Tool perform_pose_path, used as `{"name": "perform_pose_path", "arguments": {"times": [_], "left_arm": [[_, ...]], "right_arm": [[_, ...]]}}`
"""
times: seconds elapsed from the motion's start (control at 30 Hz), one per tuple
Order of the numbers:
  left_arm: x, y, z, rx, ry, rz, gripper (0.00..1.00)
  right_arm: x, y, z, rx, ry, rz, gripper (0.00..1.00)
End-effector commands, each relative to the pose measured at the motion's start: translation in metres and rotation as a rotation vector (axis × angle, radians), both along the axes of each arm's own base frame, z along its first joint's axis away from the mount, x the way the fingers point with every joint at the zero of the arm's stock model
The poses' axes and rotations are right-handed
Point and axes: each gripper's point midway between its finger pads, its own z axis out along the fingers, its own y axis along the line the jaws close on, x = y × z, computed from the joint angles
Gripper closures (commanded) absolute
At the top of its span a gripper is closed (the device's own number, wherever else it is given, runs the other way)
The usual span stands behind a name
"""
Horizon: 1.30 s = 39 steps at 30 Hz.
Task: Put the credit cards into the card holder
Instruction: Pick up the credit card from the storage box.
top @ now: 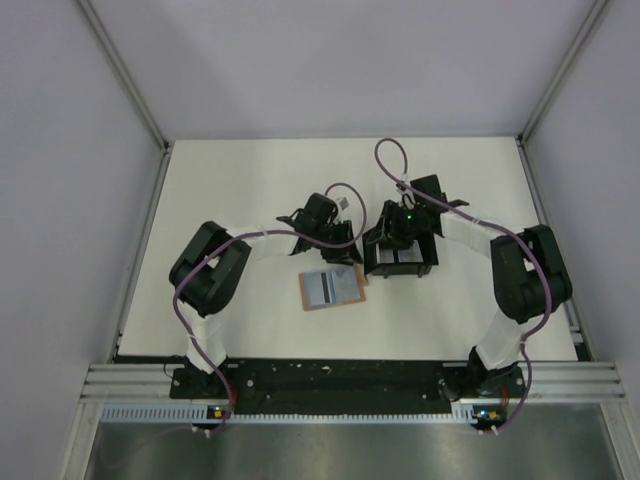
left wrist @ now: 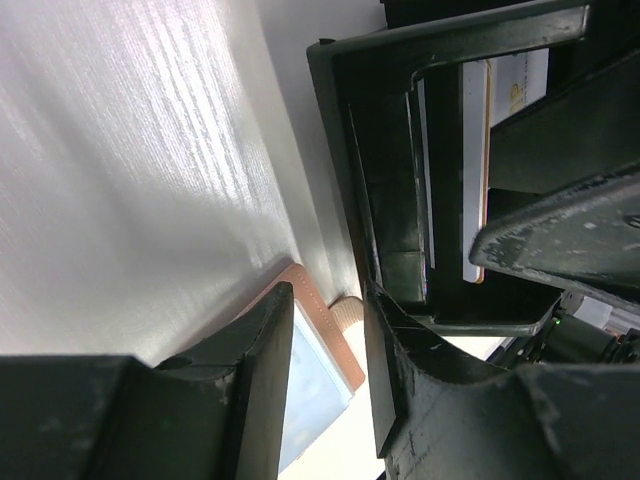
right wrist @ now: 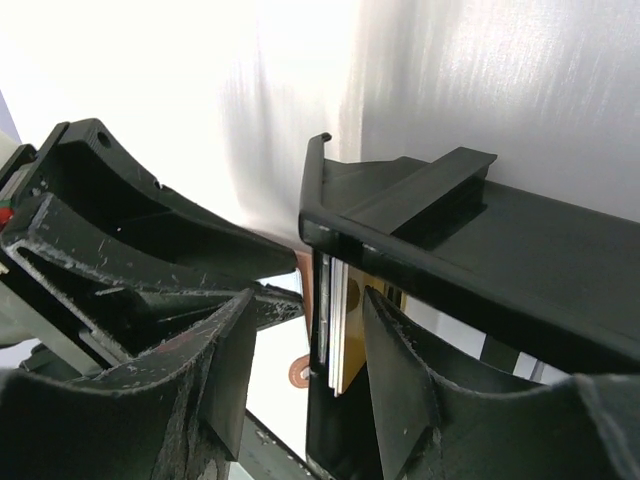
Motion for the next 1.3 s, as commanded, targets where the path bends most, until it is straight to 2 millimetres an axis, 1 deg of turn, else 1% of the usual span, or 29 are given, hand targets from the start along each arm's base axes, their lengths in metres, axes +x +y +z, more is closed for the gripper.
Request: {"name": "perform_pose_path", "arguments": {"times": [0.0, 0.1, 0.17, 0.37, 0.6, 0.7, 0.87, 0.97, 1.17, 1.27], "left_arm": [[-0.002, -0.011, 0.007, -0.045, -0.029, -0.034, 0.62], [-0.002, -0.016, 0.010, -0.062, -0.031, -0.041, 0.62], [-0.003, -0.018, 0.009, -0.062, -0.027, -0.042, 0.62], [-0.001, -0.020, 0.009, -0.065, -0.032, -0.039, 0.62], [0.003, -0.024, 0.013, -0.071, -0.044, -0.041, 0.63], [0.004, -0.024, 0.012, -0.071, -0.045, -0.042, 0.63], [0.003, -0.025, 0.013, -0.072, -0.045, -0.042, 0.64], [0.004, -0.025, 0.014, -0.074, -0.047, -0.042, 0.64], [0.004, -0.026, 0.015, -0.077, -0.051, -0.044, 0.64], [0.006, -0.027, 0.017, -0.079, -0.059, -0.043, 0.64]], "right_arm": [[0.017, 0.010, 0.010, -0.001, -0.057, -0.003, 0.53], [0.016, 0.016, 0.007, 0.007, -0.043, 0.007, 0.52], [0.016, 0.017, 0.006, 0.005, -0.042, 0.002, 0.52], [0.016, 0.019, 0.017, 0.019, -0.067, 0.000, 0.52], [0.014, 0.021, 0.022, 0.035, -0.069, -0.002, 0.54], [0.016, 0.018, 0.014, 0.016, -0.059, -0.010, 0.50], [0.015, 0.020, 0.000, -0.001, -0.029, -0.013, 0.49], [0.015, 0.023, 0.001, 0.002, -0.034, -0.003, 0.49], [0.014, 0.021, -0.001, -0.018, -0.028, -0.012, 0.50], [0.012, 0.023, 0.006, 0.000, -0.034, -0.008, 0.53]]}}
